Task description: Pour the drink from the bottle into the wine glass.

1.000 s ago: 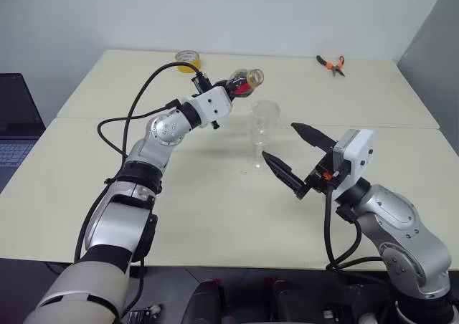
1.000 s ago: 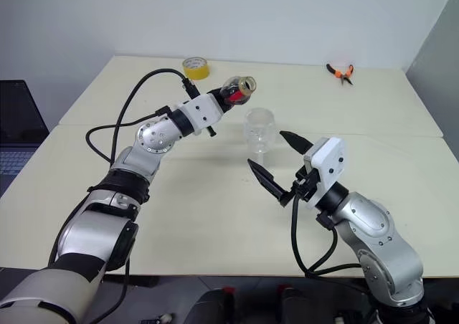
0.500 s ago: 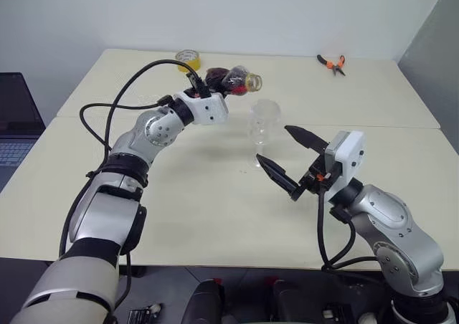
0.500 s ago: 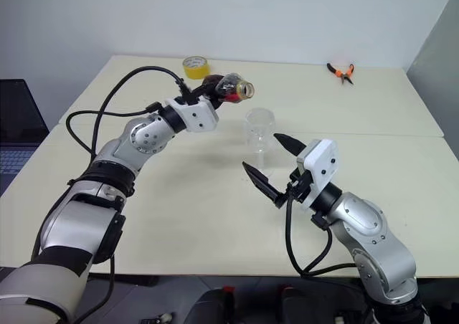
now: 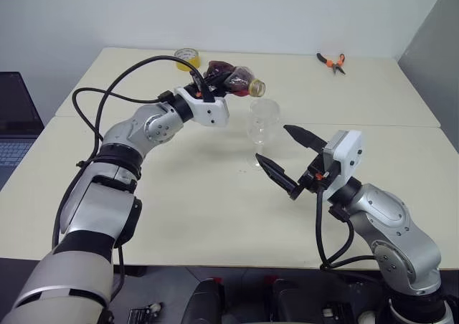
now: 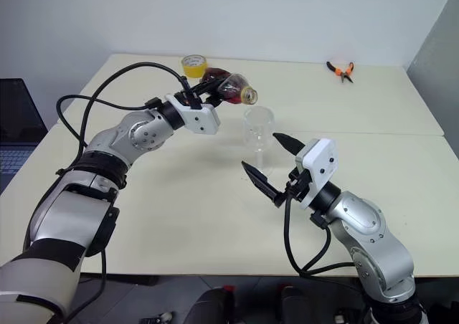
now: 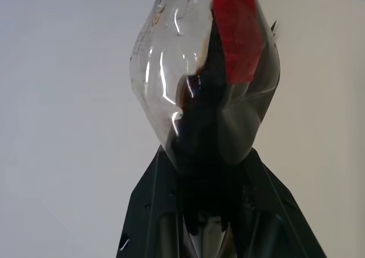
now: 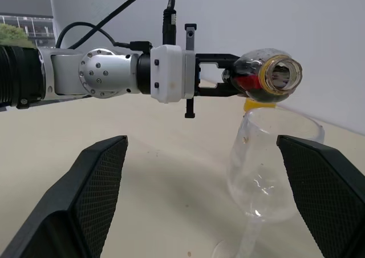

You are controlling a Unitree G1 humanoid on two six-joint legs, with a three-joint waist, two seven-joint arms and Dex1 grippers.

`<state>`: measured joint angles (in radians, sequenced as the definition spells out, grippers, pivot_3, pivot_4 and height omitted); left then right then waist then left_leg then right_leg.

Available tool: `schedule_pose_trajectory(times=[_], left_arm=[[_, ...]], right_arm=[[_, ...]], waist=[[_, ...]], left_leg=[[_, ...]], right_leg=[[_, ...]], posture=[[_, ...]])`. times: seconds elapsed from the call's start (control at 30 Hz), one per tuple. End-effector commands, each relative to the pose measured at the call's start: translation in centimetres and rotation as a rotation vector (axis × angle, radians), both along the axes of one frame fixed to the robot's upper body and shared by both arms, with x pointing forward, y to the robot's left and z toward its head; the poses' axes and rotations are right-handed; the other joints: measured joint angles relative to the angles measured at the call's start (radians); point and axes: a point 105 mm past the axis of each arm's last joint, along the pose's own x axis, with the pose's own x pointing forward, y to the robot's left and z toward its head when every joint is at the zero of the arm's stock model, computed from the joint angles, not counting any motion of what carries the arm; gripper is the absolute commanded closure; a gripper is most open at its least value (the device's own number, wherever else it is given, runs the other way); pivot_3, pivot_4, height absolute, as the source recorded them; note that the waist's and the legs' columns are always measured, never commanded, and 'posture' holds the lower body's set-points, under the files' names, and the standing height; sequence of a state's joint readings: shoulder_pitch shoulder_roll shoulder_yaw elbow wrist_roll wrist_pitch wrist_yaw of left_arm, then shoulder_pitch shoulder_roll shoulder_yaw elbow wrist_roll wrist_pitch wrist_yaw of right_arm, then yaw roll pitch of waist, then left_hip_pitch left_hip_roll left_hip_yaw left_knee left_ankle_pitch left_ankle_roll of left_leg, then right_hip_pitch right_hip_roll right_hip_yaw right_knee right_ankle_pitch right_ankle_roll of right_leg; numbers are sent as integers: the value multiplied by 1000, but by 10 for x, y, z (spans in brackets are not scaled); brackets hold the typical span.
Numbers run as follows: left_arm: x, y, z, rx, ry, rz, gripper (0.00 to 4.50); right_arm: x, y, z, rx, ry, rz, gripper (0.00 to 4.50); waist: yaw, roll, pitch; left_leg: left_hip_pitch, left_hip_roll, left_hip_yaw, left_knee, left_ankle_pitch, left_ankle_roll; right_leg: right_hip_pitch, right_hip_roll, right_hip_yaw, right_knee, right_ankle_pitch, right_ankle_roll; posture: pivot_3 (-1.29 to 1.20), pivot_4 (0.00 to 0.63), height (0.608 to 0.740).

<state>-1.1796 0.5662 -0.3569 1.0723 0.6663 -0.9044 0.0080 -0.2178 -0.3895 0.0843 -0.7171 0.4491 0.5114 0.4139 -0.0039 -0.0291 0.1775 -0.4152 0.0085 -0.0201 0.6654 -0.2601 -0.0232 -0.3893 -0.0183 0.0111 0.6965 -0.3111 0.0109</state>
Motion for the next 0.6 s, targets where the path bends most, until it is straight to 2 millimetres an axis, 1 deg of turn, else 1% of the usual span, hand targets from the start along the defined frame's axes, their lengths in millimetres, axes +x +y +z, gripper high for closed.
schedule_pose_trajectory(times=[0.03, 0.6], left_arm=[[-5, -1, 29, -8, -101, -22, 3855], [-5, -2, 30, 76, -166, -15, 3856]], right_arm=[[-3, 1, 10, -2, -59, 7, 0], [-2, 4, 11, 1, -60, 9, 0]], waist=[[0, 0, 0], [-1, 0, 0]], left_leg=[[0, 0, 0, 0, 0, 0], [0, 0, 0, 0, 1, -1]], right_leg=[[0, 0, 0, 0, 0, 0], [0, 0, 0, 1, 0, 0]], posture=[[0, 150, 740], [0, 150, 740]])
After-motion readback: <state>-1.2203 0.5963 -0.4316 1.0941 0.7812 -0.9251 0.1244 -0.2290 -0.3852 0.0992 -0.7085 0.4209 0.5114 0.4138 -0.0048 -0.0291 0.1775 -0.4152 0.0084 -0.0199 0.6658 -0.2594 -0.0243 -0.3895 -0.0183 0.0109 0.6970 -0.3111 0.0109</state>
